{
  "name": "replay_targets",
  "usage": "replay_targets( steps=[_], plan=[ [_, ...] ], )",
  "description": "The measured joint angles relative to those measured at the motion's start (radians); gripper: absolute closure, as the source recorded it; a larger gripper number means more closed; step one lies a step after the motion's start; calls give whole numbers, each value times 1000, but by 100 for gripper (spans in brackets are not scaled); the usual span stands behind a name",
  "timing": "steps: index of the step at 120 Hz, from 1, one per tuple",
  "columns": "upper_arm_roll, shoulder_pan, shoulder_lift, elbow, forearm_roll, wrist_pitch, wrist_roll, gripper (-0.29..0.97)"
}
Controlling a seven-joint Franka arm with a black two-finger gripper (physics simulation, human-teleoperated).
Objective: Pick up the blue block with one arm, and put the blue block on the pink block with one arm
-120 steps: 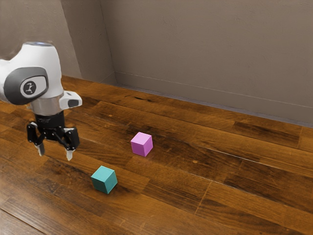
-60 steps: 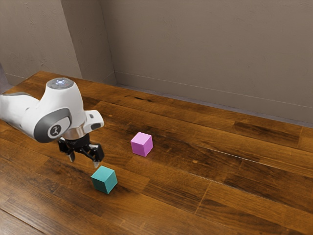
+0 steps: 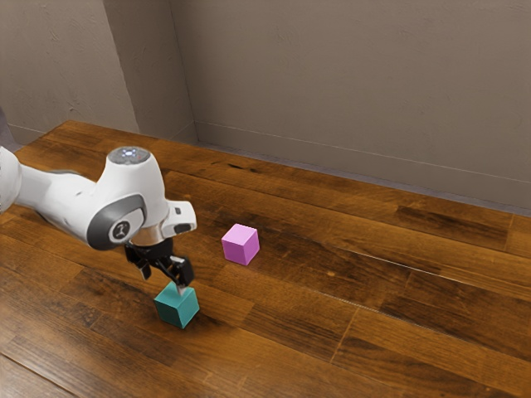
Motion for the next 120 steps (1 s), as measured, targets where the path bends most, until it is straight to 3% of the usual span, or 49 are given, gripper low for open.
replay_targets(
  steps=[120],
  plan=[
    [-37, 57, 4, 7, -31, 28, 152, 0]
  ],
)
